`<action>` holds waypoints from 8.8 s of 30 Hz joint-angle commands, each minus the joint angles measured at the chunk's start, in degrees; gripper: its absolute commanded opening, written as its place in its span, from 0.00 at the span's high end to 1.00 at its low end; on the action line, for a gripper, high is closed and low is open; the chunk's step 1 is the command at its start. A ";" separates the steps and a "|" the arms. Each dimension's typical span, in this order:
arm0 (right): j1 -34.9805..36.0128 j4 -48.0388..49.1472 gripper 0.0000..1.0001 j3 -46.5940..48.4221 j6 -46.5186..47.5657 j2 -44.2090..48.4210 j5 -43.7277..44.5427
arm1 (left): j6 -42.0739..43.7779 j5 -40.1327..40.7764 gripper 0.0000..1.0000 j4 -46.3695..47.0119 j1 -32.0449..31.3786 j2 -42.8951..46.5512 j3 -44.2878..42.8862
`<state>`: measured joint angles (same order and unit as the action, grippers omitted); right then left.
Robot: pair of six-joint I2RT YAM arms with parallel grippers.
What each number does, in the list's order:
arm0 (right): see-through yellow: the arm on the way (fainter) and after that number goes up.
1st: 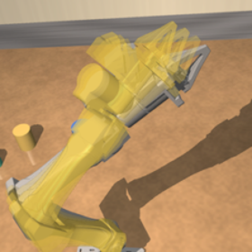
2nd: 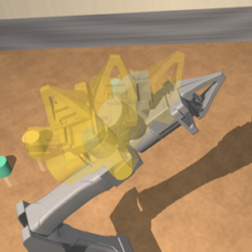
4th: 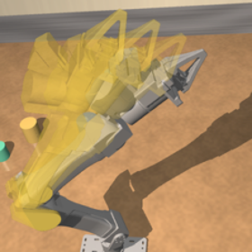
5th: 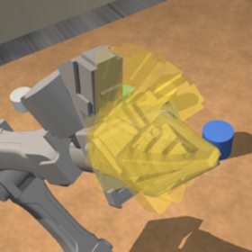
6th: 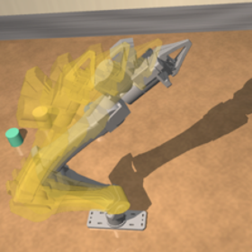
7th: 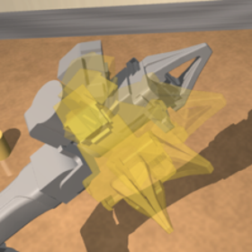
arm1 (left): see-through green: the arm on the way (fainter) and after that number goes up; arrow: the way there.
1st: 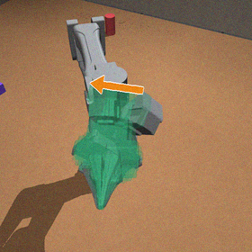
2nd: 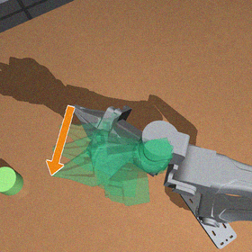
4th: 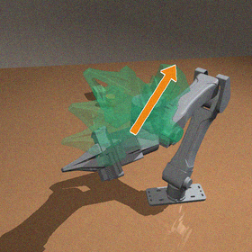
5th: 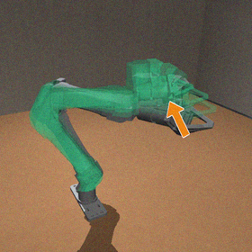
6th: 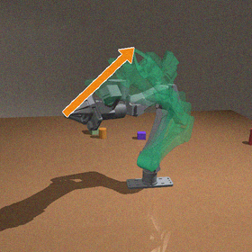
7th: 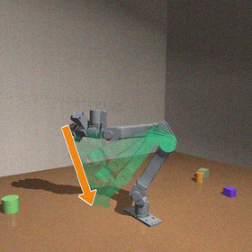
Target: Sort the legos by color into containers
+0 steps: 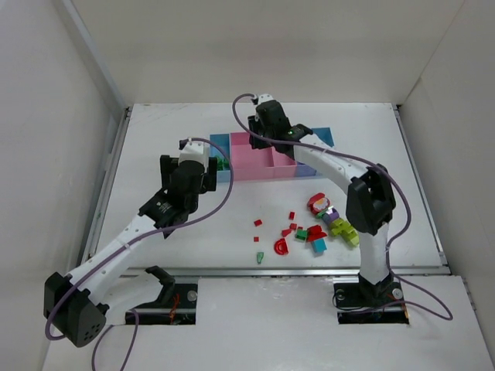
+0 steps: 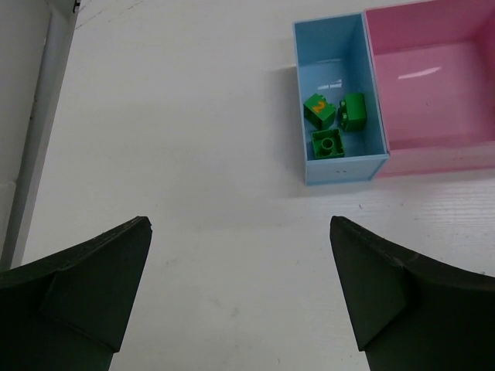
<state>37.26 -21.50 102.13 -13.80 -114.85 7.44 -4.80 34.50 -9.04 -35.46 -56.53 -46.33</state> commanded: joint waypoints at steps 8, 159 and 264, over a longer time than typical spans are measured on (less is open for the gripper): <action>-0.25 -3.99 0.00 8.45 -0.52 -6.45 -1.55 | -1.18 -1.98 0.00 0.07 2.33 -1.12 0.53; 24.53 -10.31 1.00 -34.29 -31.12 12.90 7.76 | 0.75 -1.10 0.00 7.19 -0.75 3.89 8.18; 11.17 -3.90 0.47 -21.27 15.91 -1.26 -13.42 | 1.81 2.24 0.00 5.61 0.83 3.36 7.65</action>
<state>46.24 -26.06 82.13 0.69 -116.11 -3.92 -3.42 36.27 -4.29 -34.70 -53.49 -37.93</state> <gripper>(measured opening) 0.535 0.997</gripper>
